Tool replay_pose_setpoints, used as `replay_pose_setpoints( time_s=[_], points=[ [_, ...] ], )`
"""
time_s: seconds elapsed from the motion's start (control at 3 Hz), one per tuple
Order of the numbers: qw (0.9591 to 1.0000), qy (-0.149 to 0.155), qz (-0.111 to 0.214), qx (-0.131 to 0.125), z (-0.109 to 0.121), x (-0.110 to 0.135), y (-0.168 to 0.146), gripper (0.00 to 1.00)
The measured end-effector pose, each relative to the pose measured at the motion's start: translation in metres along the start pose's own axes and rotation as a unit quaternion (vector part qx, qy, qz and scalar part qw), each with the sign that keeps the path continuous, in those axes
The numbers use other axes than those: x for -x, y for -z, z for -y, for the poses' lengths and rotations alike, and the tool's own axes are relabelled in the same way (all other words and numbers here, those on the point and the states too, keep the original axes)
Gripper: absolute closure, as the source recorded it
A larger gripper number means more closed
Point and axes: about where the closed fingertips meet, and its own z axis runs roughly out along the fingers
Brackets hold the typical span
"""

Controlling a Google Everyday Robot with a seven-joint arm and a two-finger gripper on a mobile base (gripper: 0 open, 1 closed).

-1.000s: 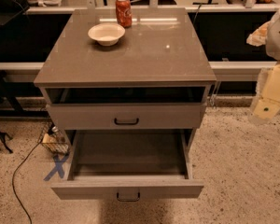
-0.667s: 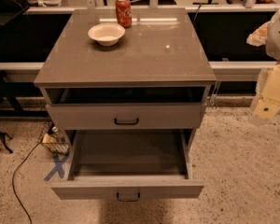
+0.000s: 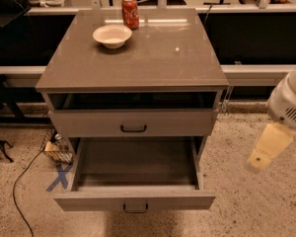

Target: Close middle drawer

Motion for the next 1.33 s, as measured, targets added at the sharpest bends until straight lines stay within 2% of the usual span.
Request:
replay_pose_setpoints(
  time_s=[0.33,1.0,1.33],
  points=[
    [0.9949,-0.099,0.001,0.020,-0.016,-0.029,-0.072,0.00],
    [0.9930,-0.117,0.010,0.015,-0.018,-0.034,-0.083,0.00],
    [0.9873,-0.145,0.019,0.061,-0.029,-0.037,-0.126,0.00]
  ],
)
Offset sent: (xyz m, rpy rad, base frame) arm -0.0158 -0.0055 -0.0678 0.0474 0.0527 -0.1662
